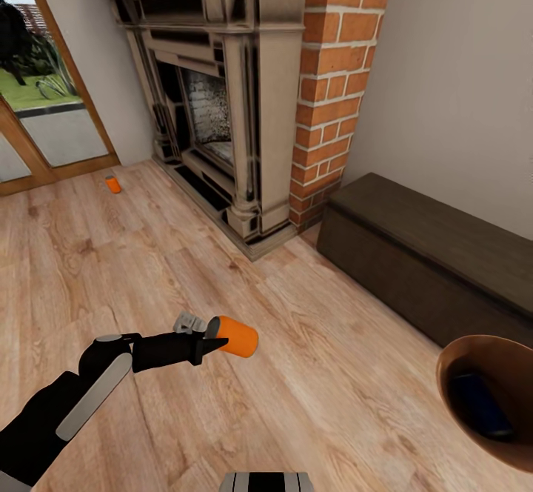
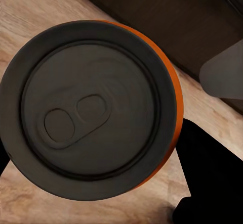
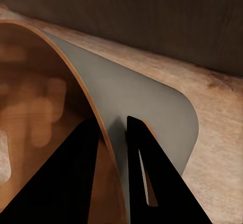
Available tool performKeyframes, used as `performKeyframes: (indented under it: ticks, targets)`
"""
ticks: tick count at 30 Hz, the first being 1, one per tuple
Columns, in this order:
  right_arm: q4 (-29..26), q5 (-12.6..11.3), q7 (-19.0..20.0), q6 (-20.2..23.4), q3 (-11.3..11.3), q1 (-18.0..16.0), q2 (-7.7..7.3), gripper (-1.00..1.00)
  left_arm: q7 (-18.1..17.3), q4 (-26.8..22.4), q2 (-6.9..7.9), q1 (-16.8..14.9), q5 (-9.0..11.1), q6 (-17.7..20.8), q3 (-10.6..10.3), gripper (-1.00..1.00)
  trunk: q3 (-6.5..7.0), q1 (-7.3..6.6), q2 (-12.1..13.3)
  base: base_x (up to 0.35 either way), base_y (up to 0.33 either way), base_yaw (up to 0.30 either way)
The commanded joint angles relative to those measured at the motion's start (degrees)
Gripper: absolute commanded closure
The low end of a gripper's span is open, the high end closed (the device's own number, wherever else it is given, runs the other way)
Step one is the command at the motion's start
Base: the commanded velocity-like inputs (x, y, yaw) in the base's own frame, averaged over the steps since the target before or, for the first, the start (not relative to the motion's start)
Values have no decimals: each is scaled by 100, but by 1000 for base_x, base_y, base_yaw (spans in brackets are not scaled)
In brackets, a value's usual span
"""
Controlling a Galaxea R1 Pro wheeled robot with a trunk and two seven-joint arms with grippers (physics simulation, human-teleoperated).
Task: Put the three can of soda from the living room inside the tash can in the kitchen.
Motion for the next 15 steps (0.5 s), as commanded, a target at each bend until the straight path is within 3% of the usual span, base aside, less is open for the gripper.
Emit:
performKeyframes:
  ticks: [1,15]
  targets:
    - [-1,-32,12,34,1,-2,-1,100,1,0,0,0,-6,-3,-2,100,10,0,0,0,0,0]
    - [-1,-32,12,34,1,-4,-6,100,5,1,-7,0,-6,-3,-3,100,136,0,0,0,0,0]
